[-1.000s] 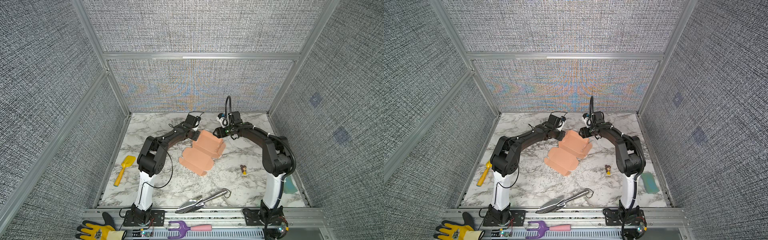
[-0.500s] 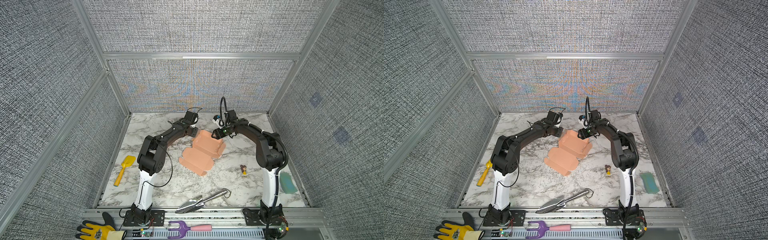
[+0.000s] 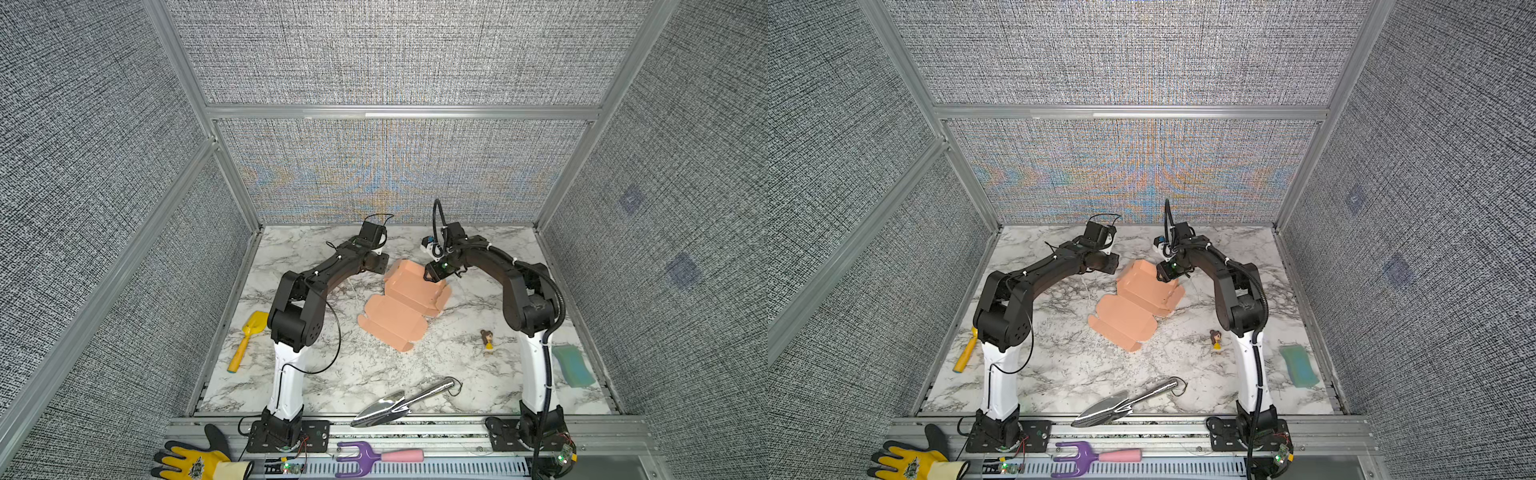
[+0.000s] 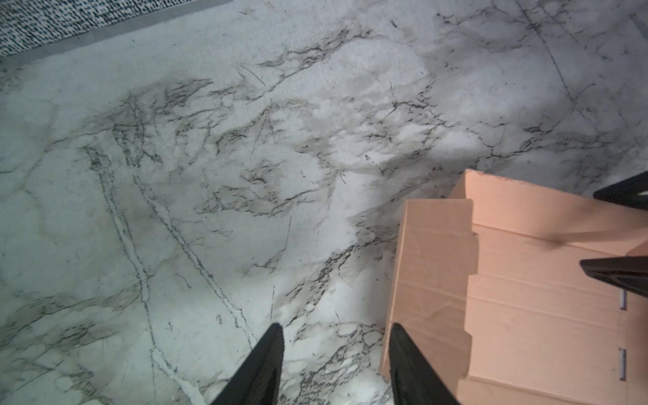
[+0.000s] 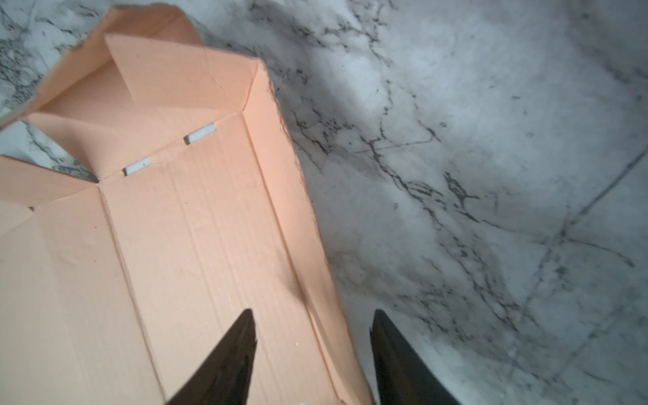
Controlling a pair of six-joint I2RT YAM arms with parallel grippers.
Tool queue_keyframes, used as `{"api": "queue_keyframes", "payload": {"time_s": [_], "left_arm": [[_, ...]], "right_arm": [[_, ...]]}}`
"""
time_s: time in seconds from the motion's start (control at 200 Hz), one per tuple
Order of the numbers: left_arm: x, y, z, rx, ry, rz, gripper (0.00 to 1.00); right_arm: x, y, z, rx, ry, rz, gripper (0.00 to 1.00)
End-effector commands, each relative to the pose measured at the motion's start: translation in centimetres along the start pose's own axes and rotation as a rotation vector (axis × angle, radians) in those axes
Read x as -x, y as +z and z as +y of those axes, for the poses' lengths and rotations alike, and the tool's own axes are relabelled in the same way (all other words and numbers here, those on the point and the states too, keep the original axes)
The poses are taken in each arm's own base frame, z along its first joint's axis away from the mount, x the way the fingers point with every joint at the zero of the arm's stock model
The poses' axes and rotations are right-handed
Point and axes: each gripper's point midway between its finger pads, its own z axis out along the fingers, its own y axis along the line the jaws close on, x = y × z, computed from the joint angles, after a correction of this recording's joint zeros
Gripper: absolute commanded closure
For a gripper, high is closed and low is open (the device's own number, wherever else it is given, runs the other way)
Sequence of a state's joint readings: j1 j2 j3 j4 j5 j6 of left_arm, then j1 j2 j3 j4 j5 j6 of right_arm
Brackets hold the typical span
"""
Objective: Assemble paper box
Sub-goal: First fold the bottom flaps of a flat cardboard box at the center of the table.
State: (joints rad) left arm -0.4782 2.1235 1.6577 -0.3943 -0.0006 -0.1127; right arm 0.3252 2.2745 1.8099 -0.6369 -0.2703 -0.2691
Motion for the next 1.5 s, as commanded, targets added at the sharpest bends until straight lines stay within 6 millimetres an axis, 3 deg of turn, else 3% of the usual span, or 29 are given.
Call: {"api": "queue_keyframes", "payload": {"time_s": [0.0, 0.105, 0.425, 0.86, 1.131, 1.496], "left_arm": [[0.5, -0.6, -0.1, -0.011, -0.014, -0.02, 0.48], [0.3, -0.6, 0.3, -0.009, -0.025, -0.018, 0.48], [-0.4, -0.1, 0.6, -0.035, -0.051, 0.0, 0.48], [-0.7, 0.6, 0.9, -0.052, -0.035, 0.028, 0.48], [-0.8, 2.9, 0.6, -0.088, 0.012, 0.079, 0.48], [-1.2, 4.3, 0.1, -0.17, -0.001, 0.112, 0.49]], "right_arm": [[-0.9, 0.1, 0.3, -0.027, -0.032, 0.047, 0.62], [-0.9, -0.1, 0.2, -0.073, -0.046, 0.033, 0.79], [-0.2, -1.3, 1.4, -0.22, -0.07, -0.065, 0.95], [-0.9, -0.4, 3.0, -0.297, -0.077, -0.058, 0.97], [-1.0, -0.3, 3.4, -0.3, -0.075, -0.072, 0.97], [-0.9, -0.3, 3.6, -0.298, -0.074, -0.084, 0.97]]}}
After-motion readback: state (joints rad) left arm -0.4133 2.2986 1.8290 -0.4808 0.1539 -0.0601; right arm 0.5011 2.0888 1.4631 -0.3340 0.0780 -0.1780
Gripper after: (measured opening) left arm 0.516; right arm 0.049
